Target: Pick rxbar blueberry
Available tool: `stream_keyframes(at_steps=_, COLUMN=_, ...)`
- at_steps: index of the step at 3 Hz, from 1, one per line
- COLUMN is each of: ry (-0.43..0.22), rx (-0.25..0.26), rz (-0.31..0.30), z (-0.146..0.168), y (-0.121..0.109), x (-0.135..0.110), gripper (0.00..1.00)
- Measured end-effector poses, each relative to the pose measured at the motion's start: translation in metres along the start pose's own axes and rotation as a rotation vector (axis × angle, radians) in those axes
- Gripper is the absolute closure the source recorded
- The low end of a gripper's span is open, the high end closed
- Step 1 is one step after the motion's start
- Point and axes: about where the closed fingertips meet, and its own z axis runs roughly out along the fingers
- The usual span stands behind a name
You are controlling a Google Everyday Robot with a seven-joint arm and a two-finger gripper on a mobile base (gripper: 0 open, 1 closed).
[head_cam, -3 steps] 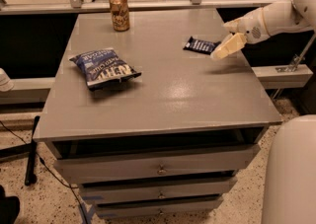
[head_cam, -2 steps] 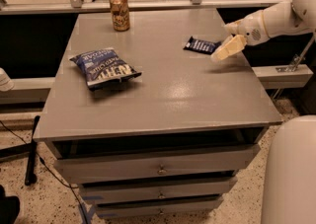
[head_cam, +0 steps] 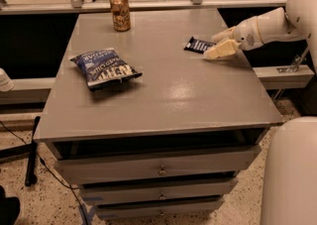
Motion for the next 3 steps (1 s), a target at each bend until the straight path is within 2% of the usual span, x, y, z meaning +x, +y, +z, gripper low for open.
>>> stream_keyframes(at_steps=2, ry=-0.019, rx=-0.010, rz=0.022, z=0.0136, y=0.0007, x=-0.0028, gripper=0.86)
stream_keyframes(at_steps=3, ry=-0.020, rx=-0.010, rz=0.021, z=0.0136, y=0.0009, x=-0.0042, gripper=1.00)
